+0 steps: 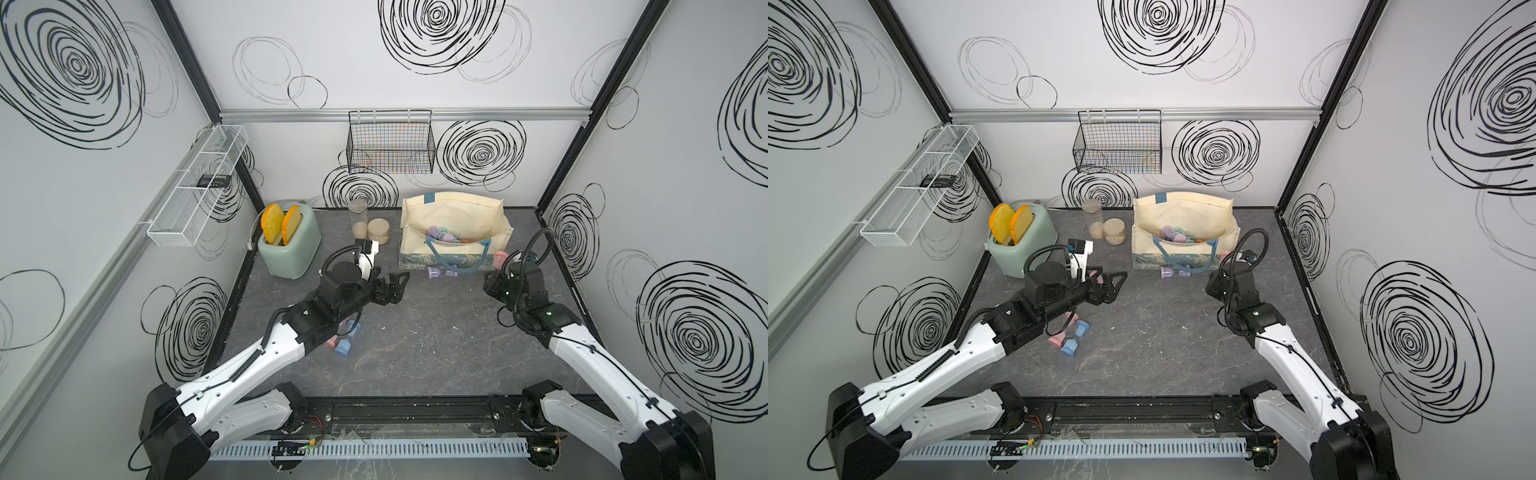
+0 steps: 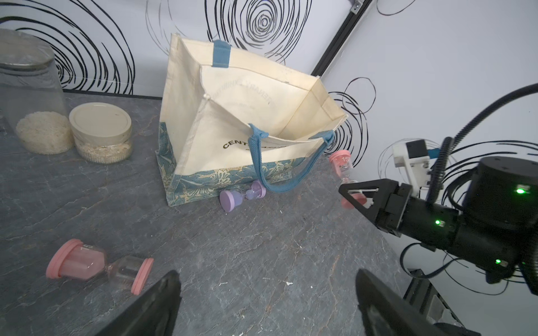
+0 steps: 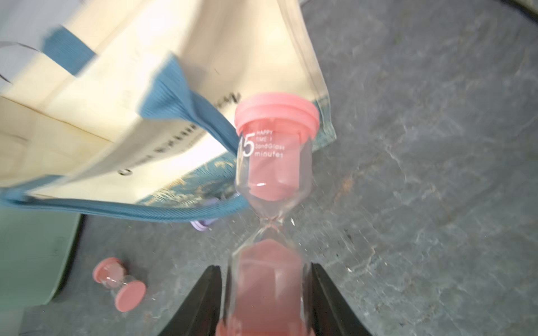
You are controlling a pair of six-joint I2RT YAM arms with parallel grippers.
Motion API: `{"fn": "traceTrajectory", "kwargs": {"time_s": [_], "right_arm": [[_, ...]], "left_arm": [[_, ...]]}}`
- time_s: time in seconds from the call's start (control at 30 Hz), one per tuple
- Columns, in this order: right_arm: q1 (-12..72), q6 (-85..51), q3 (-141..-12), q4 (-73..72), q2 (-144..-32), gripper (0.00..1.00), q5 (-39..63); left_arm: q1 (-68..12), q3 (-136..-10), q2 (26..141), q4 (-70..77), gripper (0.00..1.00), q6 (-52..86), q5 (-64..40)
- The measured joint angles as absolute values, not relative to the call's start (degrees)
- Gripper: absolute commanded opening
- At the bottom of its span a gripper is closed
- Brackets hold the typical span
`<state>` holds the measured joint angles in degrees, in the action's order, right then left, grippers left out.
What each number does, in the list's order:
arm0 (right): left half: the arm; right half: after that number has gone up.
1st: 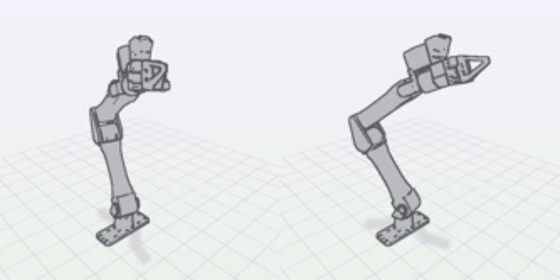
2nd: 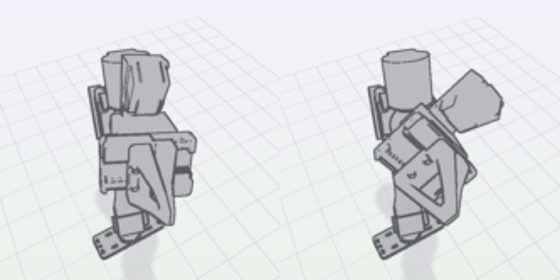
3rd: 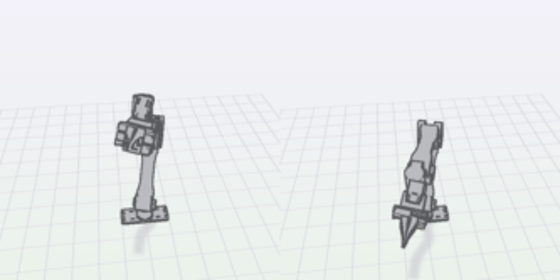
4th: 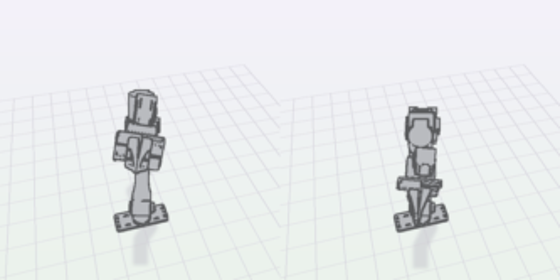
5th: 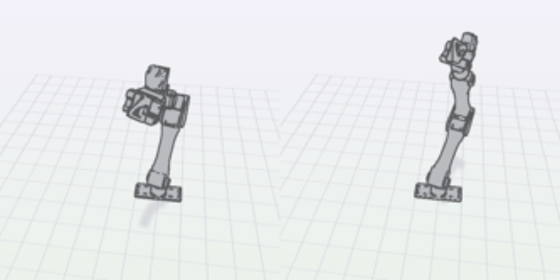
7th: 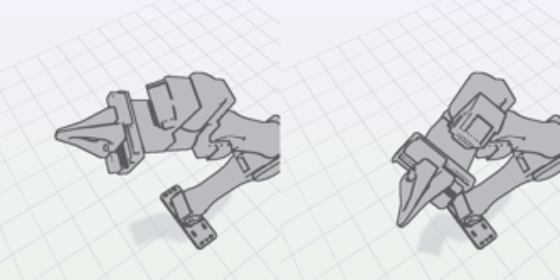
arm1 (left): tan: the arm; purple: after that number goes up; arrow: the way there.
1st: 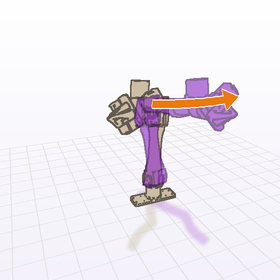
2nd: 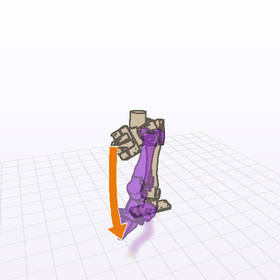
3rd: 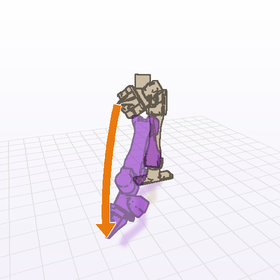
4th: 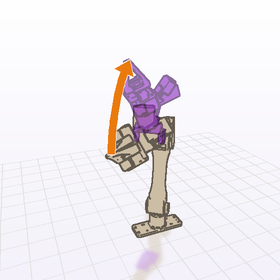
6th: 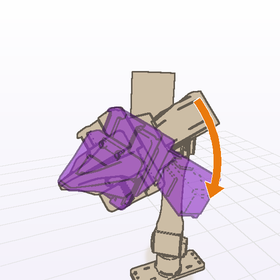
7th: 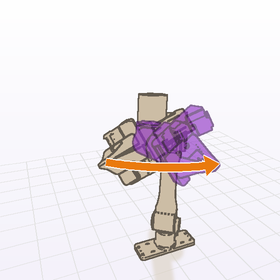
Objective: Put the hourglass into the canvas bag
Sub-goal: Pick up the hourglass from the center of the board, then place the hourglass in the canvas bag.
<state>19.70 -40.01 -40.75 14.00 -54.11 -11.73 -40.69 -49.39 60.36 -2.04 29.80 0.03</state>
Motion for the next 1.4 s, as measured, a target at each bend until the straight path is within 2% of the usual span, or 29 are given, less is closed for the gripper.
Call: {"fn": "traceTrajectory", "kwargs": {"time_s": [0.2, 0.67, 1.0, 1.13, 1.33, 1.4], "right_arm": [[19.7, -34.6, -54.4, 14.5, -59.6, 0.29, -11.1], [19.4, -21.6, -78.6, 14.0, -93.2, 0.31, -2.1], [19.3, -17.9, -88.1, 15.4, -107.8, 0.34, -1.3], [19.3, -17.6, -88.6, 17.0, -110.7, 0.40, -1.7], [19.0, -17.6, -89.0, 18.8, -111.9, 0.59, -2.0], [19.0, -17.5, -89.9, 19.1, -111.9, 0.63, -1.9]], "left_arm": [[-40.3, -51.5, 61.6, -1.9, 0.96, 29.8, -0.2], [-35.7, -52.9, 63.3, -3.4, 0.96, 29.8, -1.6], [-33.5, -51.7, 62.2, -3.5, 0.96, 30.0, -2.7], [-33.1, -51.6, 62.2, -3.5, 0.96, 30.1, -3.0], [-32.9, -51.3, 62.1, -3.6, 0.96, 30.4, -3.6], [-32.9, -51.3, 61.9, -3.6, 0.96, 30.6, -3.8]]}}
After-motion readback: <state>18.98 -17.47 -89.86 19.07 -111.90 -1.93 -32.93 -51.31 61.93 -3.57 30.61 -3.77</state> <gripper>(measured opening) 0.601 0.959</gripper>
